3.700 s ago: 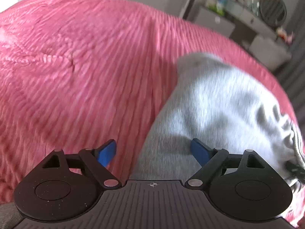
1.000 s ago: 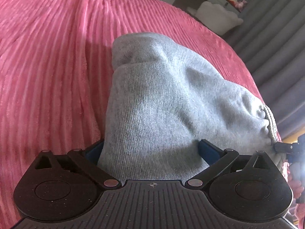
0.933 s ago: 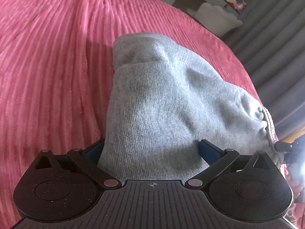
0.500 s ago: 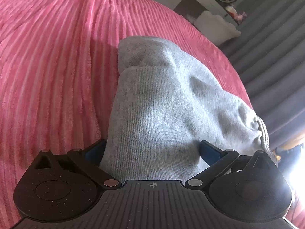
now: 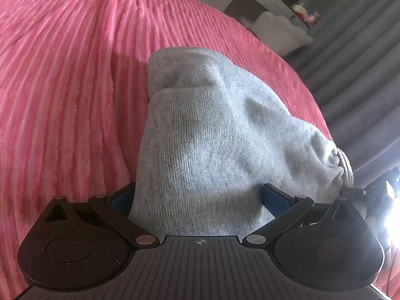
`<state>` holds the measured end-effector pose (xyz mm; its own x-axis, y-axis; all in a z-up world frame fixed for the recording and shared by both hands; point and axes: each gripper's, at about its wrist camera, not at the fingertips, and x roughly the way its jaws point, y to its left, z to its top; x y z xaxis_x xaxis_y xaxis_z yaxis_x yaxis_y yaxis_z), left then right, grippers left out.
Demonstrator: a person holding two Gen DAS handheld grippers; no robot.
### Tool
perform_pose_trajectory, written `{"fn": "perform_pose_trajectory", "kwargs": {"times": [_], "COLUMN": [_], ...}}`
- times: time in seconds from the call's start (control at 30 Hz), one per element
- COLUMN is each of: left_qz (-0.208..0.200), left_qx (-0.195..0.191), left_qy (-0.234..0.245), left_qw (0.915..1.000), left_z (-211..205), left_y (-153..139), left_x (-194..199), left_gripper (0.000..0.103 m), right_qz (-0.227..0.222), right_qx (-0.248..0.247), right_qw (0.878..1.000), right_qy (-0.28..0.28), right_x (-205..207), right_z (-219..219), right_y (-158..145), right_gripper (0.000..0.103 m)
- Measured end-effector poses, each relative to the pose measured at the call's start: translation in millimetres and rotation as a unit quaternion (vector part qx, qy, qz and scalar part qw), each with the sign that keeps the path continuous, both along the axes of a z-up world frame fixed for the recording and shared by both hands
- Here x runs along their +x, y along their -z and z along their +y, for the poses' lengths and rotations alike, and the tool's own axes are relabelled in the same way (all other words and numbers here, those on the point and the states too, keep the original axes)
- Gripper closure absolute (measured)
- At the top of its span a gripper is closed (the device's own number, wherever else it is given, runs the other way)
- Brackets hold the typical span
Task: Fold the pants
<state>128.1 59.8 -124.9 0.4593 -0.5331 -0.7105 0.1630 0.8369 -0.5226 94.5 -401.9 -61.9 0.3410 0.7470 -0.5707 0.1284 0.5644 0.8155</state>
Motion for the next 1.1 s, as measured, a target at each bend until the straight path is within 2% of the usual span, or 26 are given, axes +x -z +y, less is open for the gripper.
{"fn": "perform_pose_trajectory", "kwargs": {"times": [0.07, 0.2, 0.3, 0.37, 0.47, 0.6, 0.63, 0.67, 0.73, 0.8, 0.87, 0.9, 0.97, 1.1], "left_qz": [0.006, 0.026, 0.026, 0.024, 0.023, 0.018, 0.015, 0.009, 0.004, -0.002, -0.011, -0.016, -0.021, -0.034], "left_qx": [-0.022, -0.076, -0.105, -0.11, -0.095, -0.114, -0.108, -0.089, -0.042, -0.029, -0.016, -0.013, -0.003, 0.0], "left_qy": [-0.01, -0.03, -0.016, 0.007, 0.037, 0.016, 0.012, 0.01, 0.005, 0.0, 0.001, 0.003, 0.002, 0.002], "left_qw": [0.9997, 0.9964, 0.994, 0.9936, 0.9945, 0.9932, 0.994, 0.9959, 0.9991, 0.9996, 0.9998, 0.9998, 0.9998, 0.9994], "left_z": [6.1, 22.4, 24.1, 18.1, 5.3, 6.4, 5.5, 4.7, -0.4, -3.5, -8.8, -11.6, -14.9, -16.1], "left_y": [1.5, 4.7, 3.5, 5.0, 8.4, 12.3, 10.7, 8.1, 2.6, -2.1, -7.7, -9.9, -16.3, -30.0], "left_x": [1.1, 4.3, 4.3, 7.6, 16.0, 18.9, 17.1, 15.0, 9.9, 6.2, 1.7, -0.9, -3.8, -7.4], "left_gripper": [0.0, 0.0, 0.0, 0.0, 0.0, 0.0, 0.003, 0.013, 0.024, 0.033, 0.046, 0.05, 0.058, 0.065], "right_qz": [-0.014, -0.054, -0.058, -0.06, -0.062, -0.06, -0.064, -0.068, -0.071, -0.071, -0.059, -0.048, -0.047, -0.066], "right_qx": [0.007, -0.019, -0.017, -0.02, -0.024, -0.032, -0.035, -0.036, -0.049, -0.056, -0.073, -0.106, -0.156, -0.21], "right_qw": [1.0, 0.998, 0.998, 0.997, 0.997, 0.997, 0.996, 0.994, 0.991, 0.99, 0.988, 0.987, 0.982, 0.974], "right_qy": [0.026, 0.027, 0.031, 0.032, 0.027, 0.037, 0.055, 0.076, 0.098, 0.11, 0.12, 0.112, 0.092, 0.061], "right_x": [-8.5, -21.9, -28.8, -30.7, -25.6, -21.1, -23.6, -25.8, -27.2, -27.6, -26.5, -23.6, -22.1, -22.4], "right_z": [-12.4, -8.9, -10.8, -6.6, 2.3, 18.3, 19.7, 22.1, 28.7, 33.0, 38.3, 44.7, 57.9, 76.7], "right_y": [1.9, -3.4, -2.9, -2.7, -2.6, -2.2, -2.7, -3.4, -5.6, -7.4, -10.5, -15.7, -27.9, -49.6], "right_gripper": [0.005, 0.005, 0.005, 0.005, 0.005, 0.005, 0.005, 0.005, 0.005, 0.006, 0.012, 0.023, 0.031, 0.042]}}
